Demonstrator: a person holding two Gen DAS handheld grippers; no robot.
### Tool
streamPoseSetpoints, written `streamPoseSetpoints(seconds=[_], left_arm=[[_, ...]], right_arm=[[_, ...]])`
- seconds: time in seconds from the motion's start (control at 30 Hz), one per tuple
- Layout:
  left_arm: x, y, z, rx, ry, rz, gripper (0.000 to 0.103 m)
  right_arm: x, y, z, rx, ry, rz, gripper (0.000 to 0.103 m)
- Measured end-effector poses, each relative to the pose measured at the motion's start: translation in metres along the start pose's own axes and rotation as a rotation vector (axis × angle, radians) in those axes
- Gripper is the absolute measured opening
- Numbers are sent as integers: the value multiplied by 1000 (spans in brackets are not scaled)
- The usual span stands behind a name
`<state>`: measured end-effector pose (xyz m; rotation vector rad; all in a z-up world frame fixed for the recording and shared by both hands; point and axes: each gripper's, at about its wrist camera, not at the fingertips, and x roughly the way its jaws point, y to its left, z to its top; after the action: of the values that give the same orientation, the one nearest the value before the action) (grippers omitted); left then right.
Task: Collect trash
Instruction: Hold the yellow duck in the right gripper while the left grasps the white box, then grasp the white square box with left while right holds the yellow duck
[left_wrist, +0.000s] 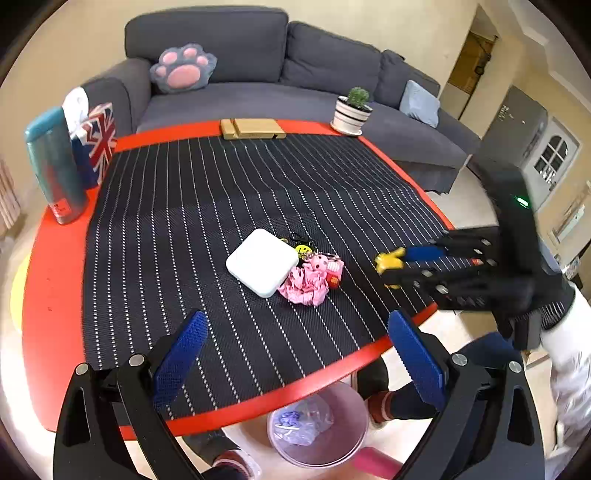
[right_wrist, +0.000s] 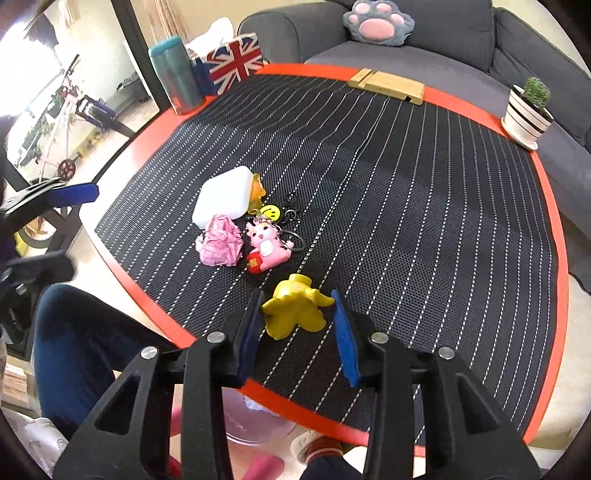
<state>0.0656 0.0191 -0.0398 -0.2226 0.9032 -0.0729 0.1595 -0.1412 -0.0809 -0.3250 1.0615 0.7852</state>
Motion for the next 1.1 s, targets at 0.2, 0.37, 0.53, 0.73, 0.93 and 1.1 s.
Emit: streamPoseSetpoints(seconds=[0.2, 0.37, 0.53, 0.73, 0.93, 1.1], left_arm=[[16, -2, 23, -39, 24, 10, 95], [36, 7, 40, -109, 67, 36, 95], [63, 27, 50, -229, 136, 71, 95], [88, 49, 51, -388, 207, 58, 94], [102, 52, 48, -476, 244, 38, 94], [108, 51, 46, -527, 255, 53, 86]], right_arm=[[-12, -3, -5, 13, -24, 5, 37], [-17, -5, -7, 20, -38, 10, 37], [-21, -8, -9, 30, -50, 15, 37], [-22, -13, -14, 39, -52, 16, 37], [-23, -18, -15, 45, -55, 17, 37], [-24, -20, -15, 47, -58, 18, 37]])
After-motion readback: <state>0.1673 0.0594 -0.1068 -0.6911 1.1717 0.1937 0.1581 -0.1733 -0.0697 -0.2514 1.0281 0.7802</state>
